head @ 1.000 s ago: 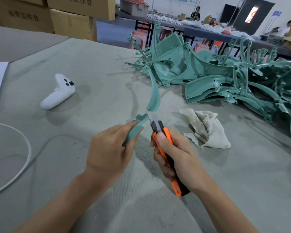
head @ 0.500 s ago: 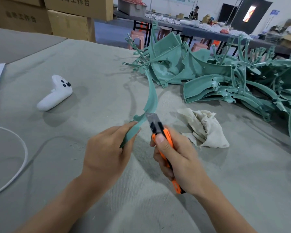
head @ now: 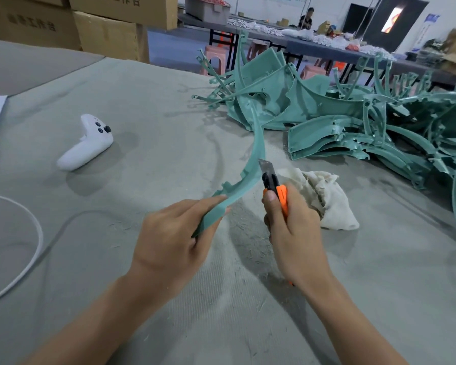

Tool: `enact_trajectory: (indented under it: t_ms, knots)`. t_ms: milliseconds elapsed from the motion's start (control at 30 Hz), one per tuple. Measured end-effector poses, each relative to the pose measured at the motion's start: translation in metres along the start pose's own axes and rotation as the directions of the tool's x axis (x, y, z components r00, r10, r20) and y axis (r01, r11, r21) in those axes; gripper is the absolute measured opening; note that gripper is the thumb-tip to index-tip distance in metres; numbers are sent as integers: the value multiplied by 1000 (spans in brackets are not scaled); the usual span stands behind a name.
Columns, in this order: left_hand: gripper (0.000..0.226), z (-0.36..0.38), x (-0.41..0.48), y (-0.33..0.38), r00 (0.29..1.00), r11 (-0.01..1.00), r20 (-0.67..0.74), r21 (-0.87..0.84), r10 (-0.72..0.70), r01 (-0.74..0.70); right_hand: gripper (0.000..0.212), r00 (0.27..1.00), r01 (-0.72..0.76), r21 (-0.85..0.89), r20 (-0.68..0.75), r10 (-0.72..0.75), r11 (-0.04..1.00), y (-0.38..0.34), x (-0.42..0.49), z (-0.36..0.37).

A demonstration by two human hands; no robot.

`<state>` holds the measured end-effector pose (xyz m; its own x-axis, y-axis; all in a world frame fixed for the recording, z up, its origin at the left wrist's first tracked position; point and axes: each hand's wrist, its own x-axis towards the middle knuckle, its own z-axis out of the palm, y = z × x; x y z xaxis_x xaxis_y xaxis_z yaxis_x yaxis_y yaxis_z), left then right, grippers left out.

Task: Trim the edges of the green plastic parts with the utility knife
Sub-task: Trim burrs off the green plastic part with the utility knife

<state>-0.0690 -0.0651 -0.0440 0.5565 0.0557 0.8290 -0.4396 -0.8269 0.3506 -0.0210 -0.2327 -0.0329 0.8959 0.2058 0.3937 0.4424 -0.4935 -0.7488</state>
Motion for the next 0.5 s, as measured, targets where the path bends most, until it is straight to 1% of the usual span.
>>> enact_trajectory:
  t_ms: [100, 200, 400, 500]
  knots:
    - [22, -1, -1, 1, 1000, 1000, -20, 31, -6, 7, 30, 996, 82, -113, -33, -86, 990, -1, -4, 2]
    - [20, -1, -1, 1, 999, 998, -36, 64, -14, 16, 28, 992, 116, -195, -16, -122, 974, -3, -8, 4]
    - [16, -1, -3, 0, 999, 995, -44, 103, 15, -11, 32, 985, 158, -273, -26, -172, 949, -9, -11, 3]
    - [16, 1, -4, -1, 999, 992, -34, 122, -19, 23, 39, 975, 210, -352, 5, -222, 912, -15, -16, 5]
